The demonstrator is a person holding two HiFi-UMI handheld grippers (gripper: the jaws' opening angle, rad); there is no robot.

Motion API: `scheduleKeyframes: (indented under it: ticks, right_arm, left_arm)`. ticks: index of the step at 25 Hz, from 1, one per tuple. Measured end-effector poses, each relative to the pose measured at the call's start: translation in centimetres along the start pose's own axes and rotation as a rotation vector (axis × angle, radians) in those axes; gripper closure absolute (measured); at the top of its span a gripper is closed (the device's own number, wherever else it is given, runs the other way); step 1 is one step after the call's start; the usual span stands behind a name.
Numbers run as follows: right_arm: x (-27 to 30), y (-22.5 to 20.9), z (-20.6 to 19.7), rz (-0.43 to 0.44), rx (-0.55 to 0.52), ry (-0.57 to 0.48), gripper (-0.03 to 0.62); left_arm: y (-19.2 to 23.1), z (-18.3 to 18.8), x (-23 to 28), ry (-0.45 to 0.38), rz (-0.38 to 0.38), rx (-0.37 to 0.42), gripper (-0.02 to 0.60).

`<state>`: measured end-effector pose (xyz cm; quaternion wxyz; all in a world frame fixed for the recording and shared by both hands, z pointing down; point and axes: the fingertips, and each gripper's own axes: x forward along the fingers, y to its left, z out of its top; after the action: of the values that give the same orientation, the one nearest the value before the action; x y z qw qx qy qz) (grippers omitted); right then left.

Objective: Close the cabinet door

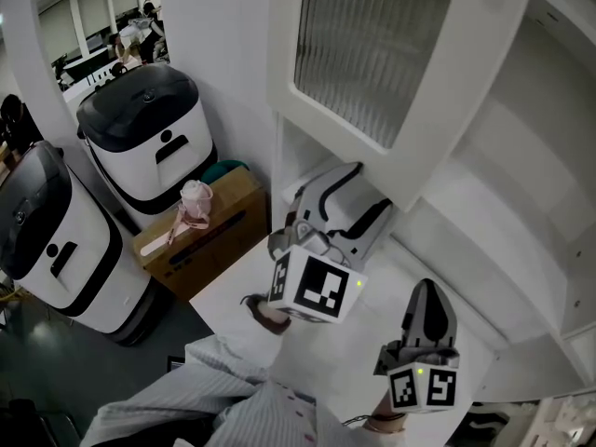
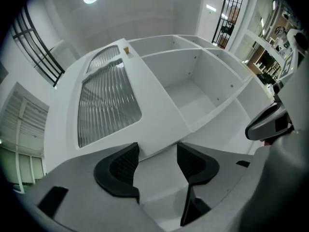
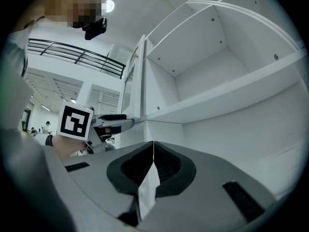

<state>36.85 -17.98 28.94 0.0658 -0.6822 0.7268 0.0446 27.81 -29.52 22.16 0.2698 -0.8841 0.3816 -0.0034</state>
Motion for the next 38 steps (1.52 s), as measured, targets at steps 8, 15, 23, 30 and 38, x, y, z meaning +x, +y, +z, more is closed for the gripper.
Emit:
scheduleKeyframes:
  ticks: [8, 15, 23, 30, 38]
  right_arm:
    - [0.6, -0.5, -0.6, 0.003, 0.006, 0.016, 0.58]
    - [1.0, -0.4, -1.0, 0.012, 0.007, 0.023, 0.58]
    - [0.8, -0.2, -0.7, 0.017, 0.003, 0.019, 0.58]
    - [-0.2, 0.6, 0.2, 0.024, -0.007, -0.001, 0.58]
    - [-2.3, 3.7, 1.2, 0.08, -0.009, -0.006, 0.58]
  left_arm:
    - [-0.1, -0.1, 1.0, -0.02, -0.006, -0.026, 0.325]
    - [0.1, -0.2, 1.3, -0.035, -0.006, -0.074, 0.328]
    - [-0.1, -0.2, 1.3, -0.032, -0.013, -0.072, 0.328]
    - [0.0, 1.1, -0.6, -0.07, -0.048, -0.117, 0.328]
    - [-2.4, 1.7, -5.5, -0.075, -0.14, -0.23, 0.358]
